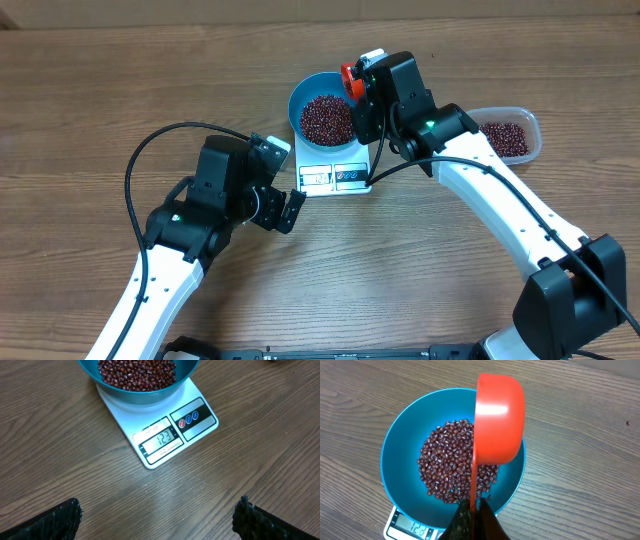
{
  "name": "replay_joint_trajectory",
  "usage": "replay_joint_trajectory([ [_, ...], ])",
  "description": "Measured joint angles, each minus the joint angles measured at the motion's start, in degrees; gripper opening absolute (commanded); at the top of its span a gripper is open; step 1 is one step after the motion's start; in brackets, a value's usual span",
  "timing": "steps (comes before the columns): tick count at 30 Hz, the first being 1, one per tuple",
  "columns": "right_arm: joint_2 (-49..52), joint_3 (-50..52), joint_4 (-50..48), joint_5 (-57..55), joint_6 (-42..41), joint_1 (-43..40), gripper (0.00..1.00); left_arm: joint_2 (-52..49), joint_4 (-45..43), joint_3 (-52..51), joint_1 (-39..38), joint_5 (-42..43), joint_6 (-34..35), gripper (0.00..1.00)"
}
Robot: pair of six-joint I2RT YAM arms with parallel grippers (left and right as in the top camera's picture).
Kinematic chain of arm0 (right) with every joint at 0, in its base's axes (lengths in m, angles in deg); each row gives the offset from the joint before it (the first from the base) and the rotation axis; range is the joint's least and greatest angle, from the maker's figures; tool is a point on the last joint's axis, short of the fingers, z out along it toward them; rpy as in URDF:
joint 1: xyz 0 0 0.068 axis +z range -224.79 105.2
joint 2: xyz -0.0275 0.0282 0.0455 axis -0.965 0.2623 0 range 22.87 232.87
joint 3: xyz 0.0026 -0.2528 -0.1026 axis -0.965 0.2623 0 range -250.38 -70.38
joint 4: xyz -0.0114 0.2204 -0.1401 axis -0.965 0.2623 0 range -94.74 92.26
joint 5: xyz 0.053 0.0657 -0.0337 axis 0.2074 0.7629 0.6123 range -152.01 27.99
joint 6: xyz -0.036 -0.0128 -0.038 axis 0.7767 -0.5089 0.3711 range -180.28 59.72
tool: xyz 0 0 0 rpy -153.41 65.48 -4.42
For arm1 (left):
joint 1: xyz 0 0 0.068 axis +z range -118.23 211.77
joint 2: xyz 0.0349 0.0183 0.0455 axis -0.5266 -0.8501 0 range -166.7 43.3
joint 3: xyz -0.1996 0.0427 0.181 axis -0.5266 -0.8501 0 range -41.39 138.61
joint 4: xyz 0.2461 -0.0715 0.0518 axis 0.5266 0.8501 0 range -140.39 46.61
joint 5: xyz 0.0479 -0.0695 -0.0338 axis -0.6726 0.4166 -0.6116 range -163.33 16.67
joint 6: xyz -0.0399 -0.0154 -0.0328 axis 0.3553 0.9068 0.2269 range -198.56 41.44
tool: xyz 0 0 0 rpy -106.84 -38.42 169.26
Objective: Scoop item into bowl and weigh 150g on scale
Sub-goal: 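Tip the red scoop to pour beans into the blue bowl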
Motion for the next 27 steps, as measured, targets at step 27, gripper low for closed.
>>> replay_joint_trajectory([
  [27,-5.8,-0.3,0.0,-4.6,4.2,2.8,0.04,0.0,0.0,0.0,0.0,0.0,0.0,1.0],
])
